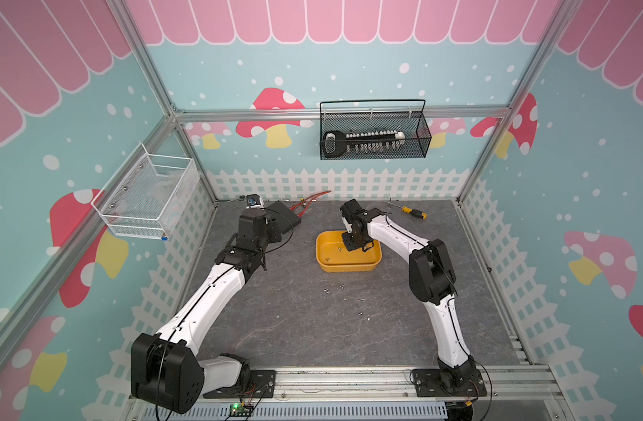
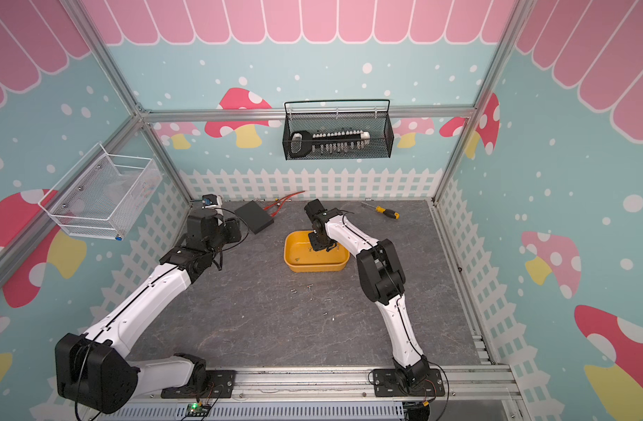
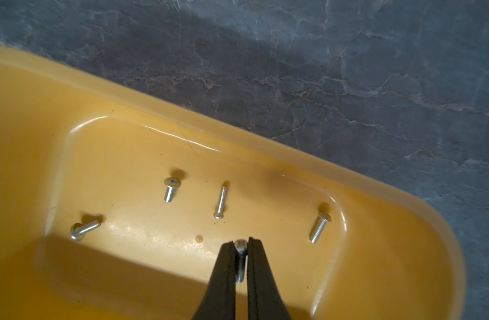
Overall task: Put the screws on the desktop into the storage box
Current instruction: Place the screw in the storage box.
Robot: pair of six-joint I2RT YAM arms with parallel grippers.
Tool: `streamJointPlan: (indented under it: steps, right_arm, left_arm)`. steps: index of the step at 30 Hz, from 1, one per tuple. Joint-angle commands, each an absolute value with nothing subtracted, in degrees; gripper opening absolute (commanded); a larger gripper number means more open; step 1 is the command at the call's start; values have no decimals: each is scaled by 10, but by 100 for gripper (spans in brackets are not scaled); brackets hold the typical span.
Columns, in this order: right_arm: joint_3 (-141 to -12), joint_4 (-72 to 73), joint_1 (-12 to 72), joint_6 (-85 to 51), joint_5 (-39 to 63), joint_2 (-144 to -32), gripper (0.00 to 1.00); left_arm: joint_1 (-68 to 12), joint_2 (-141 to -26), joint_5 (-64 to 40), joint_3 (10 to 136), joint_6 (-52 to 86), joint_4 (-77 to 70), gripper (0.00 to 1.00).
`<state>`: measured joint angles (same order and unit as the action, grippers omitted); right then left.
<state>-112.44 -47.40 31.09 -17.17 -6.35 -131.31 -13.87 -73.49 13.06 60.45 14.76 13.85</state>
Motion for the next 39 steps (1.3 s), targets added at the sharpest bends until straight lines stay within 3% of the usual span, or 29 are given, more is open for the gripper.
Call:
streamJointPlan:
  steps: [1, 18, 26, 32, 39]
  right_arm:
    - [-1114, -472, 307, -174, -55, -1331, 0]
    - [-1112, -471, 303, -171, -62, -1332, 15]
    - [-1118, -475, 303, -172, -68, -1318, 29]
    - [-1139, -480, 303, -180, -89, -1216, 30]
    - [-1151, -479, 298, -183, -156, -1060, 32]
  left_arm:
    - [-134, -726, 126, 597, 144, 130, 50]
    - [-134, -731, 124, 598, 144, 130, 50]
    - [-133, -732, 124, 598, 143, 130, 50]
    - [-134, -733, 111, 599, 141, 130, 50]
    - [-177, -773, 18, 619, 111, 161, 46]
